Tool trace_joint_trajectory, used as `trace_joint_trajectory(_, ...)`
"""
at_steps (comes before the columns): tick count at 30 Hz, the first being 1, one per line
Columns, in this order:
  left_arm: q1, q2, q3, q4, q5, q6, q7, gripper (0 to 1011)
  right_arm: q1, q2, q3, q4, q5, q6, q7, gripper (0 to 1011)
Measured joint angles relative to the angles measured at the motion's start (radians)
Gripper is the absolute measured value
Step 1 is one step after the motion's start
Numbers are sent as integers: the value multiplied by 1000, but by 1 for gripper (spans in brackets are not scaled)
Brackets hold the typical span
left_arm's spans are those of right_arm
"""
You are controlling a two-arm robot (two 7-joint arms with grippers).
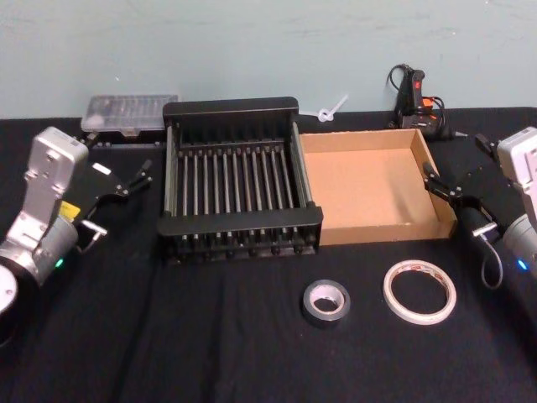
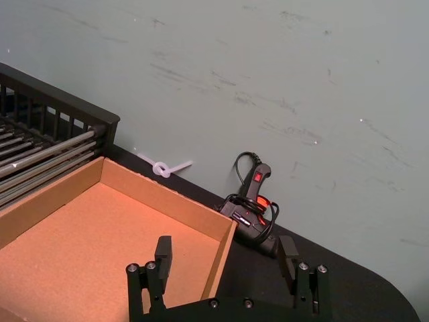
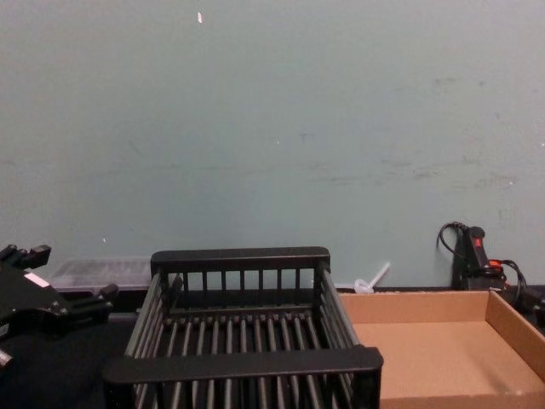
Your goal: Pick up the white tape and place it into the black box , Pick up the silver tape and place it into the brown box.
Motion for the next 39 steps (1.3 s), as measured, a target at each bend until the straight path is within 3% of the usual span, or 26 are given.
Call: trace_joint_trajectory(39, 0, 0, 0, 0, 0, 0, 0, 1001, 0, 0, 0, 0, 0, 0, 0, 1002)
